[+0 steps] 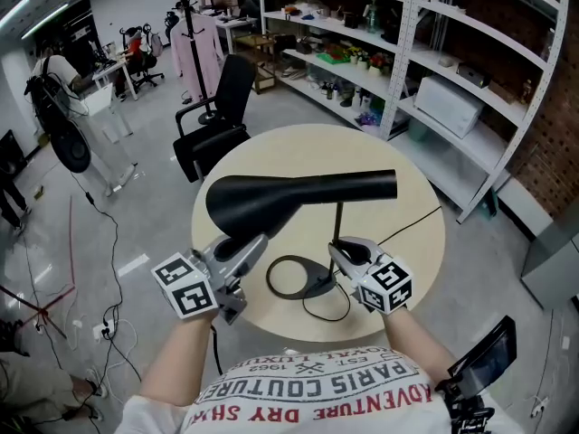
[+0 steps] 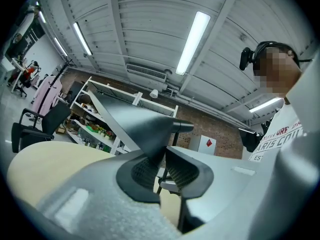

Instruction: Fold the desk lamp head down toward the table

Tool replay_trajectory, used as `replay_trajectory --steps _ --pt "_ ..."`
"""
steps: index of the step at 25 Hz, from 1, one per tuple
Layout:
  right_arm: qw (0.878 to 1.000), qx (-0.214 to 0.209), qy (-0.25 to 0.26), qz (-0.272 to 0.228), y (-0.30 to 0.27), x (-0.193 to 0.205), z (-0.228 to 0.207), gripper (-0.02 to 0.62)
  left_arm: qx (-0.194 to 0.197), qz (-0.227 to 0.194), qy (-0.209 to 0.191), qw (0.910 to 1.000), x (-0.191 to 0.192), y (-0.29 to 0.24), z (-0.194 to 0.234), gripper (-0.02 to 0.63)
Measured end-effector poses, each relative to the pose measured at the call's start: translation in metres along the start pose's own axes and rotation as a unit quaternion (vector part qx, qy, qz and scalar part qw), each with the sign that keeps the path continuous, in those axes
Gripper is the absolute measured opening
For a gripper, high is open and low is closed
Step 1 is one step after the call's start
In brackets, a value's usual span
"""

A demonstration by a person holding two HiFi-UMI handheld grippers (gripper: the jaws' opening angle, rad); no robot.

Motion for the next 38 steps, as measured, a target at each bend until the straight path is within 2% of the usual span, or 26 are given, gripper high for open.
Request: replay_trajectory --steps 16,38 --pt "1.0 0.001 0.003 -0.007 0.0 0.001 0.002 0.04 0.011 -0.023 0.054 0.9982 0.023 -0.006 -0.001 0.044" --pt "1.0 0.0 -0.005 -0.016 0.002 0.002 0.002 0.04 0.021 -0.05 0.133 0.9896 0.051 -0.018 -0.006 0.051"
Point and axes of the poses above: the fingertips, and each gripper's own axes: y backward along the fingers, z to its left, x out of its underside, the point moved 7 cm from there along y, backward along the fingers, and after that the axes turned 2 degrees about -y, right-handed, at the moved point
